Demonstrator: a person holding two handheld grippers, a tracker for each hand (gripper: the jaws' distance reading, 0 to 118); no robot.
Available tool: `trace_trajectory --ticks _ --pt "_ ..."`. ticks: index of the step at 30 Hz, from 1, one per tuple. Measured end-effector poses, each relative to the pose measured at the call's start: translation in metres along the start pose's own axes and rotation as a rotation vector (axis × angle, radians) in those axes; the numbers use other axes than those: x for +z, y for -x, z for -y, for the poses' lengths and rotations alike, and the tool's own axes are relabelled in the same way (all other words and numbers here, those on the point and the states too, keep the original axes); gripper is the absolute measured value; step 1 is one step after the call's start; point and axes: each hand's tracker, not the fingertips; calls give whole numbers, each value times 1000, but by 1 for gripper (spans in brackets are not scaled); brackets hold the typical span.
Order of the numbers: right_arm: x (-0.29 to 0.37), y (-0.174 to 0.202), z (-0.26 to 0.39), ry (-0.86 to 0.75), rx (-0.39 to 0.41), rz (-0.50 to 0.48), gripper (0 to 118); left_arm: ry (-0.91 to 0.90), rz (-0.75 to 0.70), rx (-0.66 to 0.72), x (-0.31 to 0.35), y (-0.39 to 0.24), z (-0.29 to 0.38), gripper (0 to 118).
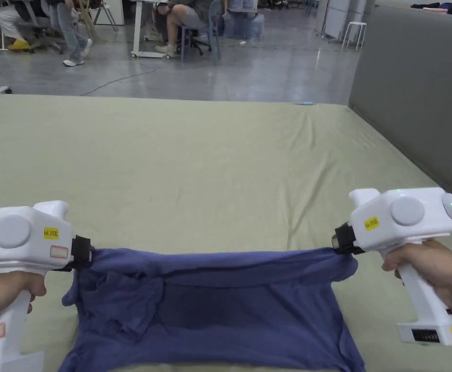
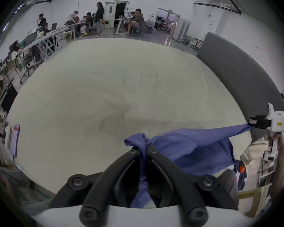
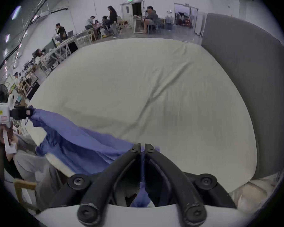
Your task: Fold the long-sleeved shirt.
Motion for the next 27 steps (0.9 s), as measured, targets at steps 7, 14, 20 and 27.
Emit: trace_trajectory --ticks 7,14,20,27 --pt "-16 2 87 118 -6 -10 0 159 -9 -61 -5 6 78 0" --pt "-64 18 122 250 69 66 0 246 -36 -61 -35 10 105 0" --pt "-49 17 115 217 44 73 98 180 -24 -47 -21 12 96 117" --pt "1 37 54 -8 11 97 29 -3 8 -54 20 -3 39 24"
